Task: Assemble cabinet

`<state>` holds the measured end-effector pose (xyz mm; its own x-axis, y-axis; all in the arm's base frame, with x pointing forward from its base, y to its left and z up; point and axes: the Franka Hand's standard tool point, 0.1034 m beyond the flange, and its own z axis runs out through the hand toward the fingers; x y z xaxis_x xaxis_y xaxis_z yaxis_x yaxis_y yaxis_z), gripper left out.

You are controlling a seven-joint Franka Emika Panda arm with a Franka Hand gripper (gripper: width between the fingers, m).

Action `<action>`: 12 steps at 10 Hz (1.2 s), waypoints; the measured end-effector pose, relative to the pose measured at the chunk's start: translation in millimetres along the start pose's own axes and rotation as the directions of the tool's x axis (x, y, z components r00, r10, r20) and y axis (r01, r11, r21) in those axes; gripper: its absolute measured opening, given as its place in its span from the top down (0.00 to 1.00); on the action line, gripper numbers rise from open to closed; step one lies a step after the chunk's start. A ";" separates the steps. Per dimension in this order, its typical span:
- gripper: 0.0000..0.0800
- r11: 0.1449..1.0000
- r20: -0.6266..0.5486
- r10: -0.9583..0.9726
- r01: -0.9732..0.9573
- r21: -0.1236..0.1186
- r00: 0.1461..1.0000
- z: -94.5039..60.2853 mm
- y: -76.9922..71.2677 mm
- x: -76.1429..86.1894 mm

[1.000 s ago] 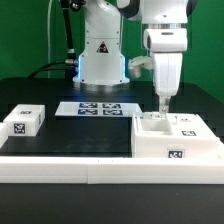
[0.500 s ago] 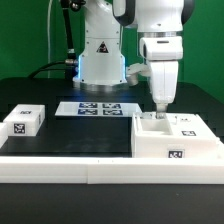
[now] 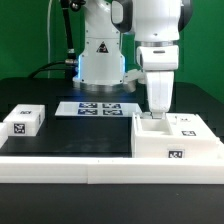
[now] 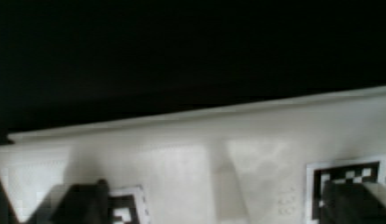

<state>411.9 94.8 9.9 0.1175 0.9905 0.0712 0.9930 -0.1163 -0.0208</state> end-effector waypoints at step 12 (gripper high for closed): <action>0.91 0.999 0.032 0.042 -0.042 0.007 0.999 -20.3 2.3 -1.6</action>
Offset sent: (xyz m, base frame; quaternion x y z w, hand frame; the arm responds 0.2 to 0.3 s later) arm 0.0013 0.0019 0.0000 -0.0036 -0.0008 0.0044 1.0000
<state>414.3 91.5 29.9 0.1589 0.9865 0.0386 0.9870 -0.1578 -0.0306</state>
